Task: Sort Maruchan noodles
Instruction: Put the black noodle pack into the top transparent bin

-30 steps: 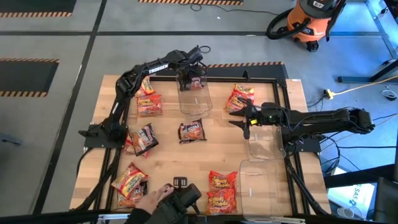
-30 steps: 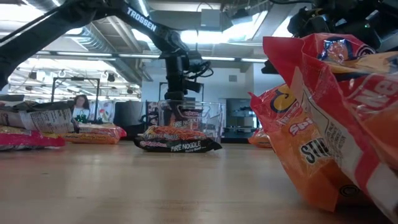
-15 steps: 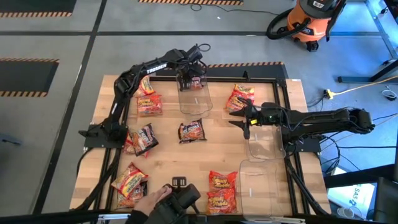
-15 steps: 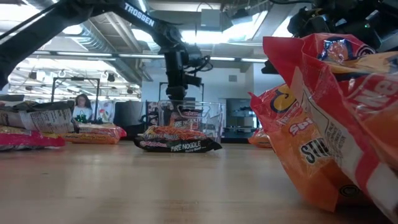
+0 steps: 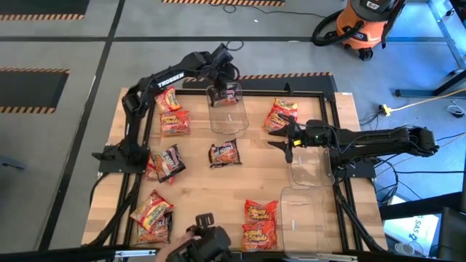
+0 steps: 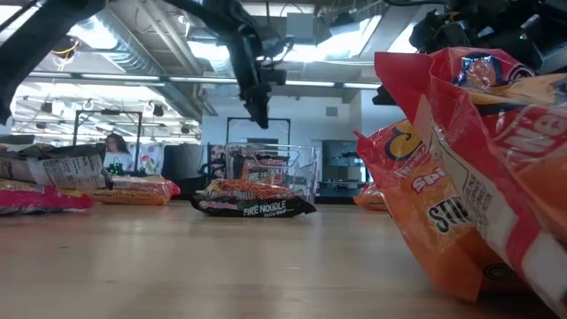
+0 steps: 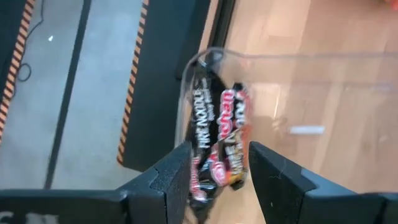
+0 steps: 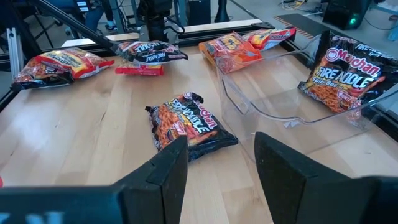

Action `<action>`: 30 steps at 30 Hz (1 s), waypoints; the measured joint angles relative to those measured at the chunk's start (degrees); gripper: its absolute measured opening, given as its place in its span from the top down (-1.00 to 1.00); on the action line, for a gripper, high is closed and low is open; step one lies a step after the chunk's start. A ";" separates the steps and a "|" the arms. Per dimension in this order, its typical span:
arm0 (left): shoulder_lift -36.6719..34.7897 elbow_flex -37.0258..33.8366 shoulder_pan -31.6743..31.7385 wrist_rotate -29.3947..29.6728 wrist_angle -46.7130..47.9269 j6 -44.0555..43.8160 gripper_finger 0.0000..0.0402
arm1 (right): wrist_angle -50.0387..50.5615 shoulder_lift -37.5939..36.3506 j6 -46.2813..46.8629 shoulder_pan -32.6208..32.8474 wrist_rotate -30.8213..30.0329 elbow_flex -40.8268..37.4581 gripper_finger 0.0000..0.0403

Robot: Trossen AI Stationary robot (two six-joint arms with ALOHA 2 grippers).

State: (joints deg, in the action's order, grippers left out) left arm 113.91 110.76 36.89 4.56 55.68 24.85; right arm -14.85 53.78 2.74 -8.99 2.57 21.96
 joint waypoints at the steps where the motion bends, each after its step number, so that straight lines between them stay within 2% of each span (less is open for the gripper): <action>1: -0.44 0.00 -0.55 0.58 0.00 -1.22 0.23 | -0.05 0.00 0.00 0.00 0.00 0.00 0.19; 11: -5.80 0.04 -7.96 1.52 2.39 -12.82 0.23 | -0.33 0.00 0.31 0.00 0.91 0.00 0.19; 17: -10.99 -1.03 -13.76 -3.79 6.01 -19.51 0.23 | -1.85 0.20 2.84 0.00 1.57 0.40 0.19; 20: -14.84 -6.35 -17.76 -3.84 2.93 -21.77 0.23 | -1.80 1.54 5.41 0.02 1.99 1.03 0.19; 24: -21.26 -16.81 -23.04 -3.39 -3.83 -26.59 0.23 | -1.81 4.72 9.07 0.02 3.45 1.98 0.19; 30: -28.44 -31.54 -30.47 1.25 -13.13 -34.62 0.23 | -2.09 10.88 13.47 0.07 5.67 3.10 0.19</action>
State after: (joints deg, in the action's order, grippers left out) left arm 85.48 79.22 6.42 5.81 42.55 -9.77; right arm -16.94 64.65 16.21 -8.92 8.24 25.06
